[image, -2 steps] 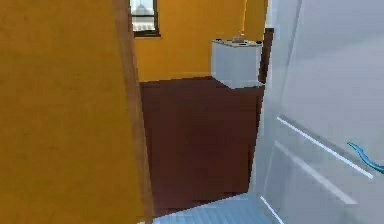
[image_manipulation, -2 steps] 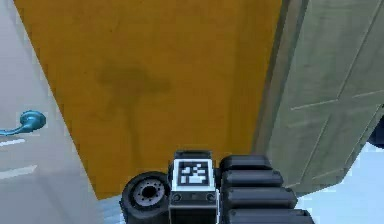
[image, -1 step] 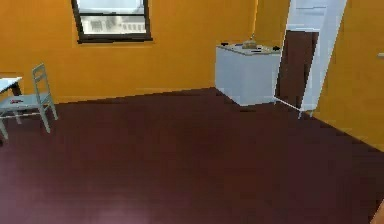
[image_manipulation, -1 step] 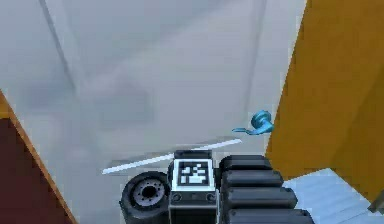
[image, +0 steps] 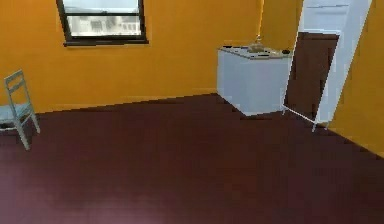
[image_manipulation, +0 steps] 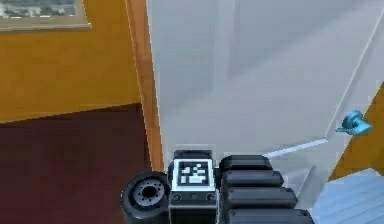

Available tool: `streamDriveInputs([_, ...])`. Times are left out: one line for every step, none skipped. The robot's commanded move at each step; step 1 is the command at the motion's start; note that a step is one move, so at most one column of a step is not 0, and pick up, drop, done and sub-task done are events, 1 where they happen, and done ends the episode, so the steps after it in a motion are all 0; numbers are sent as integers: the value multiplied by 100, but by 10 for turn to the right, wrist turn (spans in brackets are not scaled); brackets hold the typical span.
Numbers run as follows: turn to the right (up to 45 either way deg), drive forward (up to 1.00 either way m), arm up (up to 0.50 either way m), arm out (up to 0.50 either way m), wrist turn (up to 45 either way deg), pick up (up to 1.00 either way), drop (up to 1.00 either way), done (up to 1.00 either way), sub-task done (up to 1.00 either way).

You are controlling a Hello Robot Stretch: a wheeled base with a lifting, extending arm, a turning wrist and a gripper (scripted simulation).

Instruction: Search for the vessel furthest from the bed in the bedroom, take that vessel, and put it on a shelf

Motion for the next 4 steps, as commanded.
streamDriveInputs([450,0,0,0,0,0,0,0,0])
streamDriveInputs([0,100,0,0,0,0,0,0,0])
streamDriveInputs([90,0,0,0,0,0,0,0,0])
streamDriveInputs([0,10,0,0,0,0,0,0,0])
